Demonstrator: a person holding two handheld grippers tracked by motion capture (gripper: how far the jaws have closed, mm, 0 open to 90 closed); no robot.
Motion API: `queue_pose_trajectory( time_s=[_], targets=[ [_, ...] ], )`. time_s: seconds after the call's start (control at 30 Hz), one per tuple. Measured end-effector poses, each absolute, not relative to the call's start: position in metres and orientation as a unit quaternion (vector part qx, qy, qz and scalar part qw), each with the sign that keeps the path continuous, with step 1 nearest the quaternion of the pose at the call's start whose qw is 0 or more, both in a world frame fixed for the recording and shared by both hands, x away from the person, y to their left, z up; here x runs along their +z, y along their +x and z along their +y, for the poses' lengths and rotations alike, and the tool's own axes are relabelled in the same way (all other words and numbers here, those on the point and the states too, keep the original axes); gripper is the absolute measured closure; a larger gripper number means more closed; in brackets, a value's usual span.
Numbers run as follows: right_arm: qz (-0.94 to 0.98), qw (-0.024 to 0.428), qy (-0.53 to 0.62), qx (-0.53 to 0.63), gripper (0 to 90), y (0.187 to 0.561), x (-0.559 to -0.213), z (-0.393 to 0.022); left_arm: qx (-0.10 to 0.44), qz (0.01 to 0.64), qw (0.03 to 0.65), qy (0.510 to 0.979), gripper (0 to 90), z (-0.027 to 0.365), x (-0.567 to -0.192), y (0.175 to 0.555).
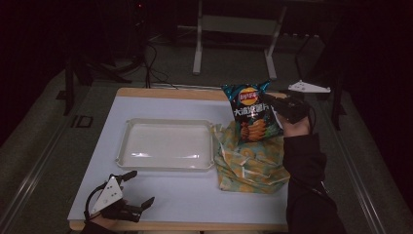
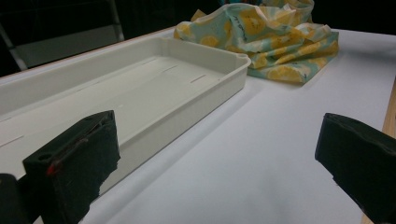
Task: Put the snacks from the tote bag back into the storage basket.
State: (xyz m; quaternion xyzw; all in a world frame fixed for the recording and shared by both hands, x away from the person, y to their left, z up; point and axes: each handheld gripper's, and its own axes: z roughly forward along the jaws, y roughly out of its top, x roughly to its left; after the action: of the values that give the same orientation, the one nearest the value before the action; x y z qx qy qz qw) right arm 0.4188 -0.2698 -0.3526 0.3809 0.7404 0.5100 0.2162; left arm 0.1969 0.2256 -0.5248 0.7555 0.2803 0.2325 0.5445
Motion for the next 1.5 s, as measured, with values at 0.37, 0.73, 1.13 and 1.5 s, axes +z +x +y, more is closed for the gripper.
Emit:
queue_pose_trajectory(
  time_s=[0.37,0.73,1.13,1.5],
  targets=[
    [0.719,0.233,0.377,0.535,90.0,0.407,-0.315,-0.242,0.234,0.279,0.546,0.754,0.1,0.226,-0.524,0.196],
    [0.701,0.235,0.377,0.558,90.0,0.397,-0.304,-0.205,0.233,0.277,0.550,0.753,0.0,0.225,-0.523,0.196],
    [0.690,0.221,0.372,0.580,90.0,0.386,-0.307,-0.156,0.231,0.273,0.554,0.752,0.0,0.226,-0.523,0.197],
    [0.666,0.196,0.386,0.608,90.0,0.377,-0.323,-0.115,0.241,0.267,0.559,0.747,0.0,0.225,-0.522,0.197]
  ],
)
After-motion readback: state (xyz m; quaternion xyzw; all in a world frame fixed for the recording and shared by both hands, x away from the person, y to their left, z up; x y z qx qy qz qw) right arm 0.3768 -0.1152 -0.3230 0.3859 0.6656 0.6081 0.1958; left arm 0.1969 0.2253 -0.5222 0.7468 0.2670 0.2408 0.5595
